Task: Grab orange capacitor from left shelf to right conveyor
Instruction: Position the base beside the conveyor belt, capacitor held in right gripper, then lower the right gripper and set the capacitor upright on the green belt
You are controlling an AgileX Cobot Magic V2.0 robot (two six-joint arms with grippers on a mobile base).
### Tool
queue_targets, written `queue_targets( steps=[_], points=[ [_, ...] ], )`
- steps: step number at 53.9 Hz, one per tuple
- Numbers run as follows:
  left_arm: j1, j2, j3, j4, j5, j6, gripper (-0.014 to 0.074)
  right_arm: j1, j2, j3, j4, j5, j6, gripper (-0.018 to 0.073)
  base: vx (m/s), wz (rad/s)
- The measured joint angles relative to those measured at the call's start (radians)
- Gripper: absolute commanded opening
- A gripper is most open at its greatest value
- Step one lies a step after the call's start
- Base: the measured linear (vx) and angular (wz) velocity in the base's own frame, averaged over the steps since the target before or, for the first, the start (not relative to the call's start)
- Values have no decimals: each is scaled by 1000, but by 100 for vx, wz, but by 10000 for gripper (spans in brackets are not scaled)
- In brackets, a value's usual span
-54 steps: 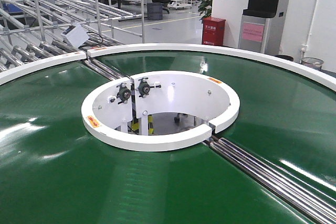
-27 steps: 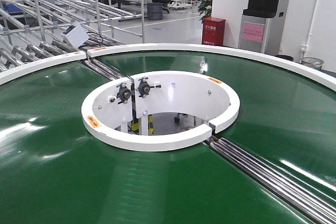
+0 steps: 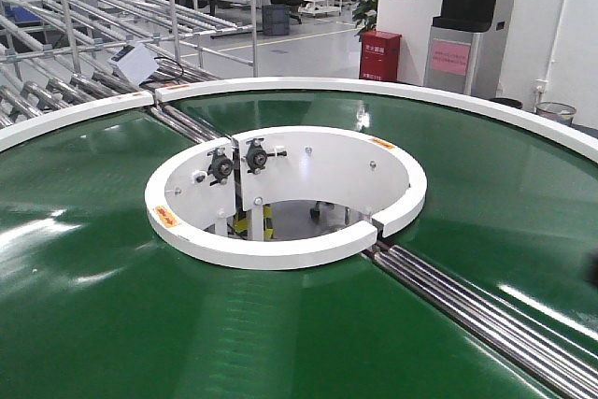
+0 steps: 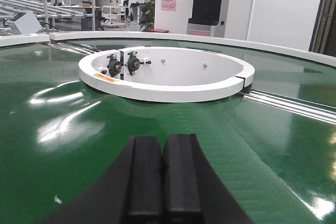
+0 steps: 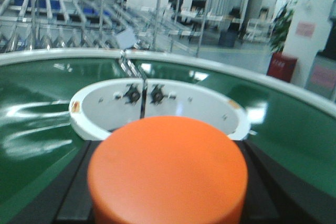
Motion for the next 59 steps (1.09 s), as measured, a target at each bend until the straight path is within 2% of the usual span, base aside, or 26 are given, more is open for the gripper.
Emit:
queue_targets(
  steps=[6,19,24,28,36,43,59],
  points=[
    [0,0,0,0,0,0,-6,0,213,0,38,-146,5,-6,0,0],
    [0,0,0,0,0,0,-6,0,590,5,51,-472,26,-6,0,0],
    [0,0,0,0,0,0,-6,0,658,40,23,-588,72,-6,0,0],
    [0,0,0,0,0,0,-6,0,681,110,-3,-742,88,-6,0,0],
    [0,0,0,0,0,0,-6,0,713,256,-16,-984,71,-6,0,0],
    [0,0,0,0,0,0,-6,0,808,294,1,-1100,21,-4,0,0],
    [0,0,0,0,0,0,-6,0,1088,294,89,-1335,9,10,0,0]
  ],
)
